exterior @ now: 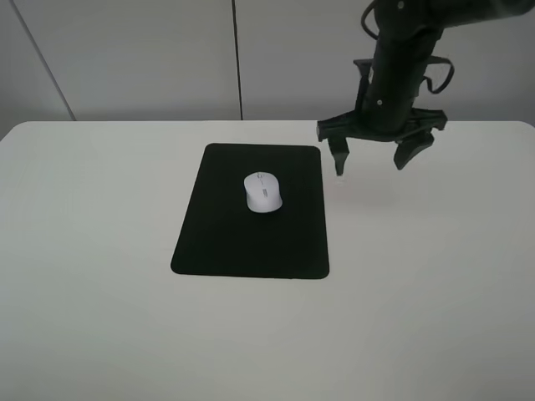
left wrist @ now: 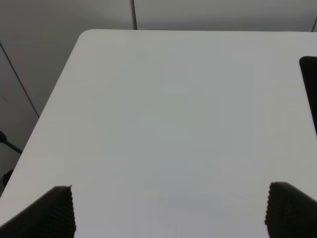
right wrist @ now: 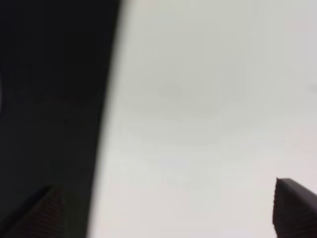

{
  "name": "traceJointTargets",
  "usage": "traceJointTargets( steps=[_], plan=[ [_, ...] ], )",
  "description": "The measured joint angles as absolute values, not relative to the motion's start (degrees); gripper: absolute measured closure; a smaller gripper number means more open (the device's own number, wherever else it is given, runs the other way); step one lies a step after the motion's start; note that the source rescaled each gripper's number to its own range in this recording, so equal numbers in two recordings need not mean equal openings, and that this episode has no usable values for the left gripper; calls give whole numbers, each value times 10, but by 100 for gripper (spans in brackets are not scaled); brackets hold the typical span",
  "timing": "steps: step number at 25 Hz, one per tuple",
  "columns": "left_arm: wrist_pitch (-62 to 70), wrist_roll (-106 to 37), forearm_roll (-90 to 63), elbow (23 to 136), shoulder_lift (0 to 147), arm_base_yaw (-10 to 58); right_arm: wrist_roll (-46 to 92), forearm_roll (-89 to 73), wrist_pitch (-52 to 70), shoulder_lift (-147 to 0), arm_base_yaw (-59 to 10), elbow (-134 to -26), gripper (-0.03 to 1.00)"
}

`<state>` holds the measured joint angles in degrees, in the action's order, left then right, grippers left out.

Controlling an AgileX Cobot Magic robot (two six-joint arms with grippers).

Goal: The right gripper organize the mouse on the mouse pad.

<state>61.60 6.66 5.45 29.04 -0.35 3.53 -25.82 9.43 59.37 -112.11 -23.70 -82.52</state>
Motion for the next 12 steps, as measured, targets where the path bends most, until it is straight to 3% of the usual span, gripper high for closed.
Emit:
traceJointTargets(
  steps=[12],
  plan=[
    [616, 67, 55, 290, -3, 35, -241, 94, 538, -927, -73, -606, -3]
  ],
)
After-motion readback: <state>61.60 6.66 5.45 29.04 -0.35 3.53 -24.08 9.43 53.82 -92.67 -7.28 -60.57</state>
